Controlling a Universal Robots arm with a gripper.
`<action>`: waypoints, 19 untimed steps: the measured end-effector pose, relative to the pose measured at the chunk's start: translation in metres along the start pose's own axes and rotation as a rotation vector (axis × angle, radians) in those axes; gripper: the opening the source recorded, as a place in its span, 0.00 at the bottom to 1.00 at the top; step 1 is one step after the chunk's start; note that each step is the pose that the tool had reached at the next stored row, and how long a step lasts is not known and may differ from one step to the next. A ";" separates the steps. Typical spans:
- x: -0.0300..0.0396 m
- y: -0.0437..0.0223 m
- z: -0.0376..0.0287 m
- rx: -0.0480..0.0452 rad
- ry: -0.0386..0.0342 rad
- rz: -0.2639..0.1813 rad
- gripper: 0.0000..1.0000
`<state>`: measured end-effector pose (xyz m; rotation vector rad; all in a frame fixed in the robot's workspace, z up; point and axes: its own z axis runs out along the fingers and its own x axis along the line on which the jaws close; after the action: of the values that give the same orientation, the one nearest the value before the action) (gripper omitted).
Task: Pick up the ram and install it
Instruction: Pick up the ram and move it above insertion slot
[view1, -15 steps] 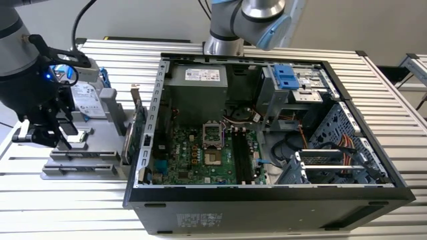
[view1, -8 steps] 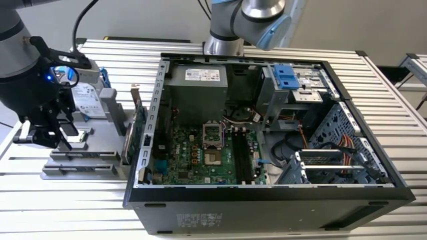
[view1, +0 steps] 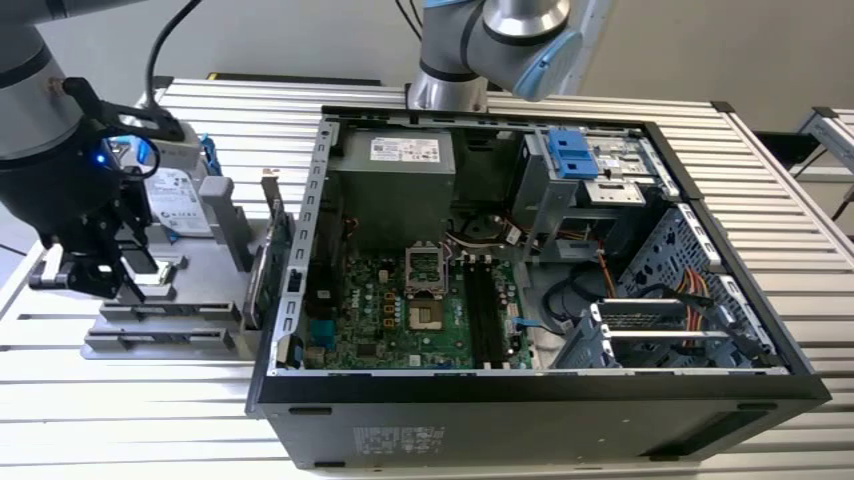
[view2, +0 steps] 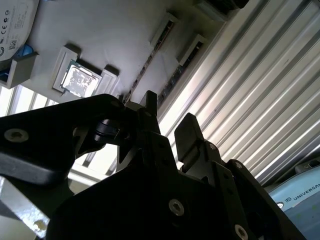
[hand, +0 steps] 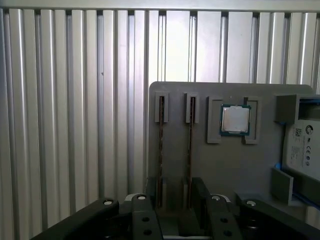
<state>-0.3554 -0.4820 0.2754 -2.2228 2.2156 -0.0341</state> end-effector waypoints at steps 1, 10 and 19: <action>0.0000 0.0000 0.0010 0.0000 0.0000 0.000 1.00; -0.0001 0.0002 0.0084 0.0000 0.0001 0.000 1.00; -0.0002 0.0002 0.0119 0.0000 0.0001 0.000 1.00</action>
<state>-0.3554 -0.4820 0.2635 -2.2232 2.2152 -0.0341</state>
